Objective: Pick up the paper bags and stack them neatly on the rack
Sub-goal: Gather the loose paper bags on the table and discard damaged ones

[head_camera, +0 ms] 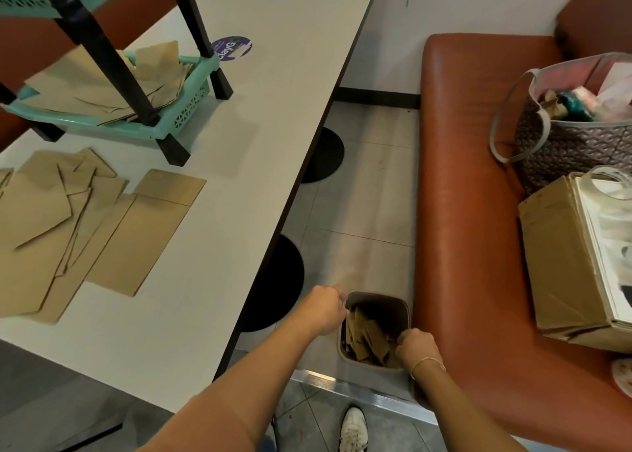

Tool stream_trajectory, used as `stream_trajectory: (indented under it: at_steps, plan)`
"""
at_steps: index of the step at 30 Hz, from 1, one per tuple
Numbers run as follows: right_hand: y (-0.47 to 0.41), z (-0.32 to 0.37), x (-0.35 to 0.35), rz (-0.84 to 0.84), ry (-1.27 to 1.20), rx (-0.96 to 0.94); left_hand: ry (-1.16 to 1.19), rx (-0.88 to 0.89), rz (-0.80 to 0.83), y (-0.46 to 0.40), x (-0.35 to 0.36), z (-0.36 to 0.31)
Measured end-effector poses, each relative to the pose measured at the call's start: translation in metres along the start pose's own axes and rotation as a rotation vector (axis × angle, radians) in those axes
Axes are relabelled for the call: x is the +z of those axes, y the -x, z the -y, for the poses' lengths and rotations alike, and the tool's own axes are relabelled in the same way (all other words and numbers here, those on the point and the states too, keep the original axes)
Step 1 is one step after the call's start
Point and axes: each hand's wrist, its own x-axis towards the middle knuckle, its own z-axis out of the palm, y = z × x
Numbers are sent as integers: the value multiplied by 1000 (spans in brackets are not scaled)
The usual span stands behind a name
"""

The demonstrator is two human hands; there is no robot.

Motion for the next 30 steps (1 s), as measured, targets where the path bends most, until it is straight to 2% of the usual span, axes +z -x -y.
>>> stream_trajectory:
  at_steps: [3,6,13,16,19,22,25,27,30]
  plan:
    - [7,14,-13,13,42,-47,15,11,-17,6,-15,-3]
    - [18,49,-41,-43,44,-146,54,65,-89,15,-39,-9]
    - [66,171,-109,-367,-153,-403,182,246,-517,61,-121,-12]
    - [90,216,-121,-437,-227,-487,234,212,-681,76,-154,10]
    - [109,250,-118,-410,-232,-557,232,62,-782,82,-178,48]
    - [119,276,-105,-358,-204,-607,98,-171,-769,87,-194,89]
    - [126,298,-92,-318,-155,-615,-40,-341,-627,91,-197,120]
    - [129,311,-83,-280,-118,-595,-87,-360,-513,87,-192,134]
    - [132,327,-70,-250,-69,-547,-151,-288,-432,83,-190,135]
